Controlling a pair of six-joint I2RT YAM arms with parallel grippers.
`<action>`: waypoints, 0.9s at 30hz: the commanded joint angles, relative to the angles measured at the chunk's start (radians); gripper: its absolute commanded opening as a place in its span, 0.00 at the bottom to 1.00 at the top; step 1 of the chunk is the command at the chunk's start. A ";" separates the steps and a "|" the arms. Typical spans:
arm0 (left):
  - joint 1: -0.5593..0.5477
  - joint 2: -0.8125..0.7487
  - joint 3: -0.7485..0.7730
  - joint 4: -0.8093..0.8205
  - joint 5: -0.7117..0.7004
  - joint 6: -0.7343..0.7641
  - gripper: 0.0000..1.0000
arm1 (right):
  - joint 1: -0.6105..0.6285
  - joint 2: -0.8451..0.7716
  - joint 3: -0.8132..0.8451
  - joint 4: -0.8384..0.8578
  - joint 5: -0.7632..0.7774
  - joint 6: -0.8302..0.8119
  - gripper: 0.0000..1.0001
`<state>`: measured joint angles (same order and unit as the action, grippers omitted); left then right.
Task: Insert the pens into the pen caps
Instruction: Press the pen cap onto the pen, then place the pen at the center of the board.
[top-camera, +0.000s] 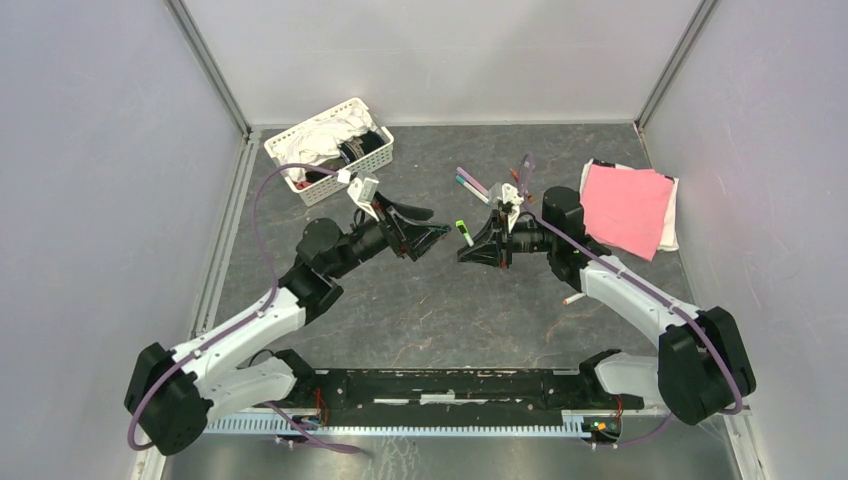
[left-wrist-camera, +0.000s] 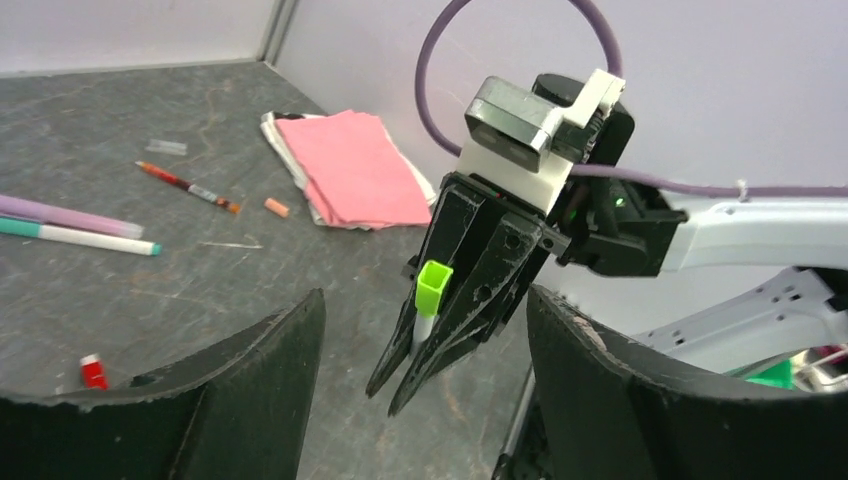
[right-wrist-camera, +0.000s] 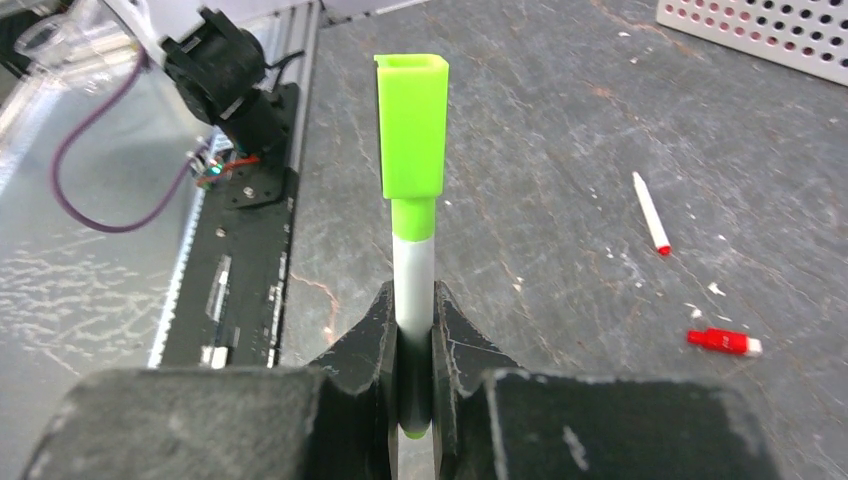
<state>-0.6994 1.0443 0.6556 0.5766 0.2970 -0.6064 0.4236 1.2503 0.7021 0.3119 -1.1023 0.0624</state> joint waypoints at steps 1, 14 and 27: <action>0.005 -0.088 0.028 -0.186 -0.032 0.172 0.80 | -0.016 -0.028 0.022 -0.116 0.097 -0.166 0.00; 0.006 -0.222 -0.109 -0.349 -0.387 0.196 0.95 | -0.094 0.203 0.211 -0.408 0.646 -0.390 0.02; 0.008 -0.293 -0.171 -0.403 -0.476 0.197 0.95 | -0.042 0.697 0.663 -0.575 0.862 -0.367 0.07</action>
<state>-0.6960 0.7879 0.4995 0.1741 -0.1261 -0.4507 0.3565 1.8713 1.2606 -0.1993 -0.3382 -0.3225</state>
